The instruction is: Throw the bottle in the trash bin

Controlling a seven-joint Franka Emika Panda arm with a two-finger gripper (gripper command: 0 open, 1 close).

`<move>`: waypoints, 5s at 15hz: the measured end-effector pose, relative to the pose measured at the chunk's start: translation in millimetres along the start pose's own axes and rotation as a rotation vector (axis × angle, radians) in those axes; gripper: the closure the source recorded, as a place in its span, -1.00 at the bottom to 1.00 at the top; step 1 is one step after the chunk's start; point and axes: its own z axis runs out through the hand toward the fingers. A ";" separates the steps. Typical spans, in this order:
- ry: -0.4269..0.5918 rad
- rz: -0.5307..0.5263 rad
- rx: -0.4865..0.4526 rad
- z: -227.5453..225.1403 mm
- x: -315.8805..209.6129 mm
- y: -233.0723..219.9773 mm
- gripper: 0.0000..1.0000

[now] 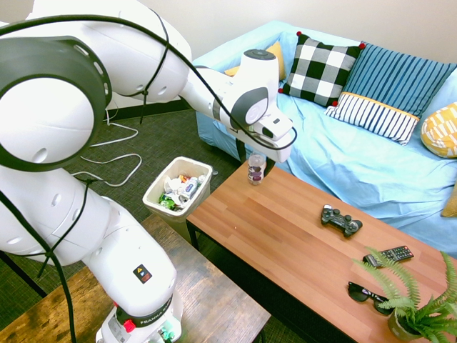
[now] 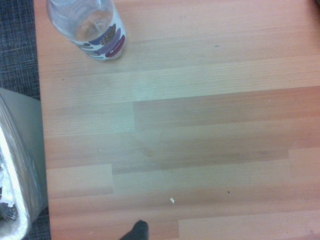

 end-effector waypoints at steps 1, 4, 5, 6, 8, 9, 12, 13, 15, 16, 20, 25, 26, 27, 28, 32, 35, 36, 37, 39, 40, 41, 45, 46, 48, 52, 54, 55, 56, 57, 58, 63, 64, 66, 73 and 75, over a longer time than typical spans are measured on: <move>0.000 0.000 0.001 -0.3 0.7 -0.8 -1.00; 0.011 0.002 0.020 -2.6 -1.0 -15.2 -1.00; 0.023 0.011 0.034 -4.8 -1.6 -26.6 -1.00; 0.030 0.024 0.047 -5.4 -2.1 -38.9 -1.00; 0.042 0.047 0.062 -2.3 -2.2 -69.8 -1.00; 0.049 0.055 0.062 2.0 -1.2 -86.3 -1.00; 0.061 0.079 0.048 21.0 2.9 -133.7 -1.00; 0.065 0.086 0.042 28.6 4.2 -148.2 -1.00; 0.068 0.097 0.034 45.0 5.6 -174.1 -1.00; 0.073 0.102 0.024 55.1 7.0 -184.4 -1.00; 0.078 0.126 -0.026 104.4 16.8 -210.0 -1.00; 0.065 0.142 -0.036 120.1 21.7 -224.2 1.00; 0.060 0.148 -0.035 120.5 22.4 -224.7 1.00; 0.058 0.151 -0.038 121.8 22.9 -224.5 1.00; 0.056 0.151 -0.042 124.8 22.8 -224.0 1.00; 0.052 0.151 -0.056 134.8 21.1 -224.1 1.00; 0.051 0.162 -0.054 134.9 25.7 -223.1 1.00; 0.051 0.162 -0.055 135.1 26.2 -223.0 1.00; 0.051 0.163 -0.055 135.2 26.3 -222.9 1.00; 0.050 0.164 -0.054 135.1 26.4 -222.9 1.00; 0.049 0.165 -0.054 135.1 26.9 -222.7 1.00; 0.048 0.167 -0.054 135.2 27.7 -222.2 1.00; 0.036 0.171 -0.055 134.8 33.2 -218.8 1.00; 0.034 0.170 -0.049 131.1 33.6 -219.3 1.00; 0.045 0.155 -0.013 107.9 29.8 -225.7 1.00; 0.075 0.063 0.047 43.1 -37.5 -253.4 1.00; 0.112 -0.005 0.039 35.6 -102.2 -272.1 1.00; 0.130 -0.041 0.031 38.2 -136.7 -279.5 1.00; 0.151 -0.080 0.023 43.4 -175.0 -285.5 1.00; 0.168 -0.111 0.014 50.1 -210.4 -288.0 1.00; 0.179 -0.142 0.001 58.0 -243.3 -288.8 1.00; 0.199 -0.235 -0.061 104.0 -323.2 -277.9 -1.00; 0.198 -0.234 -0.069 108.7 -321.9 -277.1 -1.00; 0.200 -0.223 -0.074 113.9 -314.0 -276.3 -1.00; 0.189 -0.183 -0.072 125.7 -283.4 -269.8 -1.00; 0.187 -0.174 -0.076 127.0 -275.6 -267.3 -1.00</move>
